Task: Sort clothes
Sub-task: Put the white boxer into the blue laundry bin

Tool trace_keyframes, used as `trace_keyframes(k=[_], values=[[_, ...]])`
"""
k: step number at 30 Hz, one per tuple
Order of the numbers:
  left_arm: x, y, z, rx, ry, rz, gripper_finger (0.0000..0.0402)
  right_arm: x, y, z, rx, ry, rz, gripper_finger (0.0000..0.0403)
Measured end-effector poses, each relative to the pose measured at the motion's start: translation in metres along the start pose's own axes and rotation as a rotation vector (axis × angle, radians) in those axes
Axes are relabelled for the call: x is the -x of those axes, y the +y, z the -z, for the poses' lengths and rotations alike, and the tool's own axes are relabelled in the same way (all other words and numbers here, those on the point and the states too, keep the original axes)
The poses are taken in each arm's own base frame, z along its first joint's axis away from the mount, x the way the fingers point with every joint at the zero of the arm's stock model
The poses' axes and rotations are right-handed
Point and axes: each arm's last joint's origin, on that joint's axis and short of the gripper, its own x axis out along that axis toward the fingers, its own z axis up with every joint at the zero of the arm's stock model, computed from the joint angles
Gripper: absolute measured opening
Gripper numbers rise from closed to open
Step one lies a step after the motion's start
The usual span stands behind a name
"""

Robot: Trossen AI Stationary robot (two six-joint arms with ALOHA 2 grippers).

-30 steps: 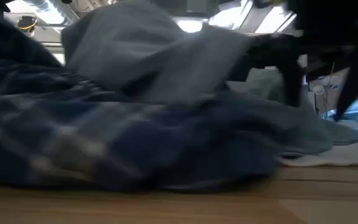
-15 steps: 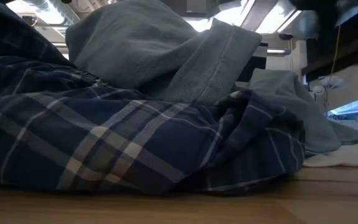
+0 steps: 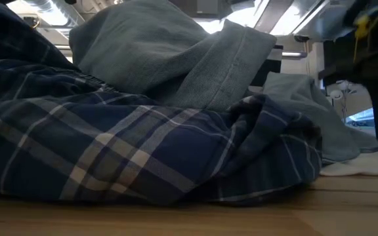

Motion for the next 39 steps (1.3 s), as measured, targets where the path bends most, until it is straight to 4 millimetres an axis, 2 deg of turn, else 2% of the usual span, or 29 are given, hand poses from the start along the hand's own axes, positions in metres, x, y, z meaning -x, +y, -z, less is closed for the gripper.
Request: trace_keyframes(k=[4,12,15,21,23,27,30,34,39], values=[[0.0,0.0,0.0,-0.007,0.0,0.0,0.0208,-0.014,-0.005,0.009,-0.019,0.025,-0.003,0.0209],[0.0,0.0,0.0,-0.013,0.003,-0.006,0.0208,-0.022,-0.012,0.014,0.02,0.008,0.106,0.0202],[0.0,0.0,0.0,-0.012,0.003,-0.006,0.0208,-0.023,-0.011,0.013,0.033,-0.011,0.115,0.0164],[0.0,0.0,0.0,-0.008,0.003,-0.007,0.0208,-0.025,-0.012,0.018,0.045,0.023,0.105,0.0024],[0.0,0.0,0.0,-0.008,0.004,-0.006,0.0208,-0.02,-0.011,0.017,0.052,0.064,0.062,0.0018],[0.0,0.0,0.0,-0.018,0.005,-0.007,0.0208,0.007,-0.012,0.006,0.081,0.15,0.055,0.0041],[0.0,0.0,0.0,-0.016,0.005,-0.007,0.0208,0.037,-0.013,-0.006,0.133,0.153,0.069,0.0032],[0.0,0.0,0.0,-0.006,0.005,-0.007,0.0208,0.08,-0.017,-0.026,0.17,0.072,0.047,0.001],[0.0,0.0,0.0,-0.004,0.005,-0.007,0.0208,0.133,-0.025,-0.047,0.208,-0.13,0.028,0.0025]])
